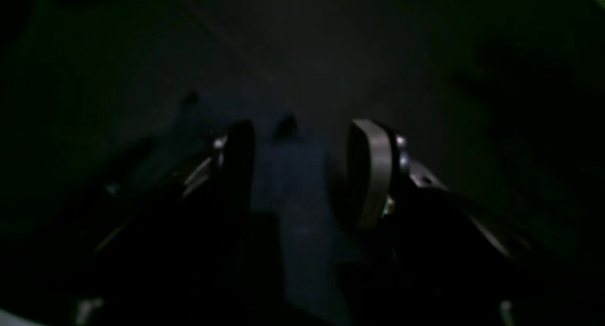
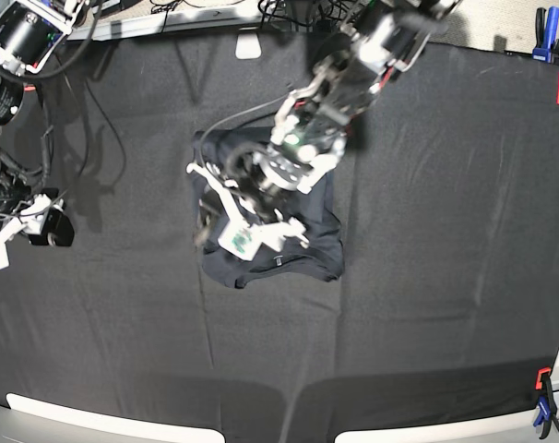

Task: Layout the t-shirt on the table in an organized manner, then fold the t-shirt properly
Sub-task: 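Press and square the folded shirt edges with the left gripper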

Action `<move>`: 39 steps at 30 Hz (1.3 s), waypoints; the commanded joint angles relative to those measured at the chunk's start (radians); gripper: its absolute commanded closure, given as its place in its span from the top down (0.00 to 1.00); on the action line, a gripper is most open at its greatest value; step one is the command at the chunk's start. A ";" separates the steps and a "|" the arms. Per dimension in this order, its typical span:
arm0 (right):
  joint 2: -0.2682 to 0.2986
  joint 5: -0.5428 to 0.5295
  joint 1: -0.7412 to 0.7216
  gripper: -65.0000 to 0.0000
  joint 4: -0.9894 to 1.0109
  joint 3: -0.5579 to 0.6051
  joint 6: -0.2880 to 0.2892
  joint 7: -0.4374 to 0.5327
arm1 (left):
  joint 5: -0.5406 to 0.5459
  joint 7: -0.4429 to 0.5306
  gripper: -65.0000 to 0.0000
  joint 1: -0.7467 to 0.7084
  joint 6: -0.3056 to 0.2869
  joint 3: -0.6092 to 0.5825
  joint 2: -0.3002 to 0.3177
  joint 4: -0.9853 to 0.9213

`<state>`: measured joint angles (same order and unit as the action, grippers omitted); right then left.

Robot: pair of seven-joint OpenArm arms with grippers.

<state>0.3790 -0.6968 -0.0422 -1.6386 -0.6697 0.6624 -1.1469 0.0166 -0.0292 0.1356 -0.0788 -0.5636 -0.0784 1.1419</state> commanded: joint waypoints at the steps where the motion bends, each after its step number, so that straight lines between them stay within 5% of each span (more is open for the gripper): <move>1: 0.019 -0.018 -0.016 0.42 -0.019 -0.003 0.016 0.021 | -0.001 0.059 0.45 0.020 0.005 0.000 -0.010 -0.030; 9: 0.019 -0.019 -0.016 0.42 -0.019 -0.003 0.016 0.021 | -0.001 0.447 0.45 0.017 0.004 0.000 -0.019 -0.393; 16: 0.019 -0.018 -0.016 0.42 -0.019 -0.003 0.016 0.021 | -0.001 0.443 0.45 0.017 0.003 0.000 -0.024 -0.438; 24: 0.019 -0.019 -0.015 0.42 -0.019 -0.003 0.016 0.021 | -0.001 0.260 0.45 0.017 0.003 0.000 -0.024 -0.277; 33: 0.018 -0.018 -0.016 0.42 -0.019 -0.003 0.016 0.021 | 0.010 -0.380 0.45 0.034 0.003 0.000 -0.024 0.193; 39: 0.017 -0.021 -0.018 0.42 -0.019 -0.003 0.016 0.021 | -0.034 -0.567 0.45 0.036 0.003 0.000 -0.012 0.528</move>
<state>0.3767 -0.6994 -0.0441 -1.6386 -0.6693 0.6624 -1.1473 -0.0139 -0.6136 0.1589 -0.0799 -0.5629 -0.0837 1.6550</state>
